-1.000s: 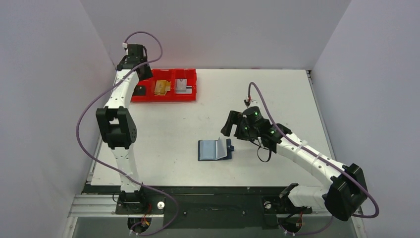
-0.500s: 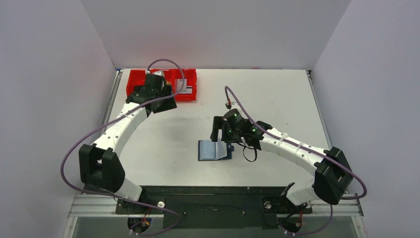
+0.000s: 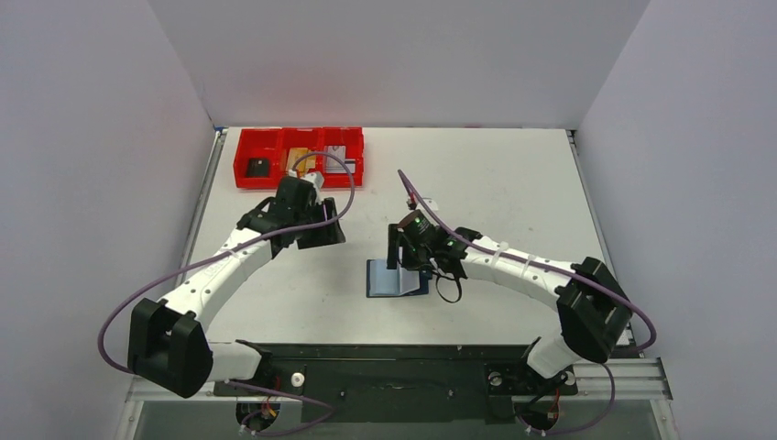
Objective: Take the credit cards out of the card holder
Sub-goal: Remove the credit card from the card holder.
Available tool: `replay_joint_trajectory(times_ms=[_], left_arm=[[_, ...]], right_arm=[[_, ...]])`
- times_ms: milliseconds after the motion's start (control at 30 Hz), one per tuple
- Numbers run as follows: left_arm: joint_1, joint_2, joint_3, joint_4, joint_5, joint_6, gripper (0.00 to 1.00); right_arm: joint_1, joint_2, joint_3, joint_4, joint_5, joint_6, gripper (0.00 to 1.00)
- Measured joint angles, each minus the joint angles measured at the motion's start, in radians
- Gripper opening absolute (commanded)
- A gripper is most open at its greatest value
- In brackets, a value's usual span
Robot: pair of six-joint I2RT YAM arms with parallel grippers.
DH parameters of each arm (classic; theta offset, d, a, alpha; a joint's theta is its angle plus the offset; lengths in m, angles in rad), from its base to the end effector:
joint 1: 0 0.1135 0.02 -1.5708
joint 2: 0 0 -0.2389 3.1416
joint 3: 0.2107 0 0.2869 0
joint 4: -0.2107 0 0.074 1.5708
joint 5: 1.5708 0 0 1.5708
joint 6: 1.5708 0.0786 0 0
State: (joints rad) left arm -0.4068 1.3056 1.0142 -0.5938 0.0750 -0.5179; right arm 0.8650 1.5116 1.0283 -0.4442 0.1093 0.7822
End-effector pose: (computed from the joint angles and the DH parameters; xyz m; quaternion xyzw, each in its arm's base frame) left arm 0.3098 -0.1399 0.2030 -0.0397 0.9404 -0.1814 0.2849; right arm 0.2487 0.2786 0.1530 -0.0219 0.9472 0.1963 0.2525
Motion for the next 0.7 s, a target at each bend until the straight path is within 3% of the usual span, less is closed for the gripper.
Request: replay_joint_trajectory(times_ms=[700], left_arm=[[-0.002, 0.019, -0.054, 0.080, 0.096, -0.047, 0.54]], right_arm=[[0.029, 0.142, 0.003, 0.022, 0.080, 0.026, 0.71]])
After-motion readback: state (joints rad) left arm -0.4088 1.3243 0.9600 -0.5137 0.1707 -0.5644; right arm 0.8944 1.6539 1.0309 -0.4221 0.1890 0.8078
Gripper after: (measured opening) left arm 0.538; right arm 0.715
